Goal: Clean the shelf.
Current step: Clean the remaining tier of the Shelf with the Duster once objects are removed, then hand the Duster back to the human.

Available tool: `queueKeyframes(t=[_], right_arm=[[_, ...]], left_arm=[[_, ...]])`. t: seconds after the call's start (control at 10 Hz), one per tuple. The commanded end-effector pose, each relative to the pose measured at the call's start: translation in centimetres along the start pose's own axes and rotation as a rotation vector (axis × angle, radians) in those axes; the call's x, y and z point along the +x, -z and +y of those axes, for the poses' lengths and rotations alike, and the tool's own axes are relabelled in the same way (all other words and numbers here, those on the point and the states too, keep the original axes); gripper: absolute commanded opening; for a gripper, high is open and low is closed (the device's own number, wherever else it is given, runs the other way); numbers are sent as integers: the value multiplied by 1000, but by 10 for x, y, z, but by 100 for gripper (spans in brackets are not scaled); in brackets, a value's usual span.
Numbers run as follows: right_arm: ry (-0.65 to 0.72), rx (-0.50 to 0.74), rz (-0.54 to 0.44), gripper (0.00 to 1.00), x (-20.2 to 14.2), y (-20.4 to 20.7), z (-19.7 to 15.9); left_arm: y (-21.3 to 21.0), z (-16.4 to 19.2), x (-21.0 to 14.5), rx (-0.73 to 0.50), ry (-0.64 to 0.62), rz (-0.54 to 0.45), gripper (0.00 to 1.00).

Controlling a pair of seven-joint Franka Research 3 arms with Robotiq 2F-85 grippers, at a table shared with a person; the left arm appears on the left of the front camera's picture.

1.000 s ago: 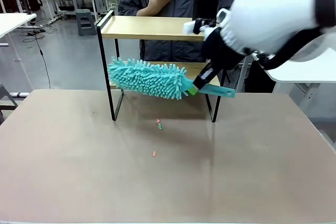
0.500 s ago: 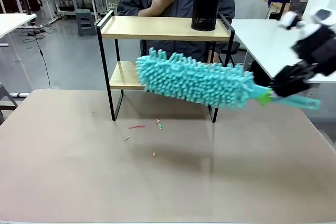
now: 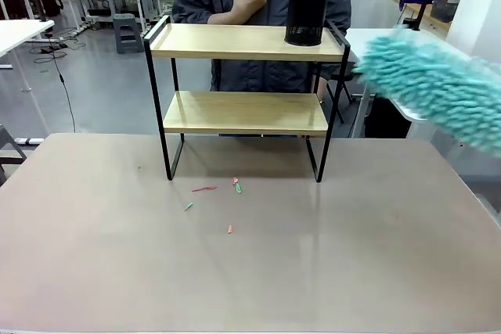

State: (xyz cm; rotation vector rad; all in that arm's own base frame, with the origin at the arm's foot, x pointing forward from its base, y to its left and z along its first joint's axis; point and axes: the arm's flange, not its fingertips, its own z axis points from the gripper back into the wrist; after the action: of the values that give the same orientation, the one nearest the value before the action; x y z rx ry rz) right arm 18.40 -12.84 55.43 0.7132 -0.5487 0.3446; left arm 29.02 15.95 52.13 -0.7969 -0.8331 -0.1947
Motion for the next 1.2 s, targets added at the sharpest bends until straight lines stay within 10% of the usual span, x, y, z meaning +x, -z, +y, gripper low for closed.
queueKeyframes(t=[0.0, 0.1, 0.2, 1.1], right_arm=[[351, -213, -173, 13, -16, 24, -17], [418, -268, -133, 13, -2, 54, -30], [130, -91, -65, 13, -14, -18, -13], [130, -91, -65, 13, -14, -18, -13]], left_arm=[[2, 0, 1, -10, 16, -13, 100], [2, 0, 1, -10, 16, -13, 100], [2, 0, 1, -10, 16, -13, 100], [2, 0, 1, -10, 16, -13, 100]])
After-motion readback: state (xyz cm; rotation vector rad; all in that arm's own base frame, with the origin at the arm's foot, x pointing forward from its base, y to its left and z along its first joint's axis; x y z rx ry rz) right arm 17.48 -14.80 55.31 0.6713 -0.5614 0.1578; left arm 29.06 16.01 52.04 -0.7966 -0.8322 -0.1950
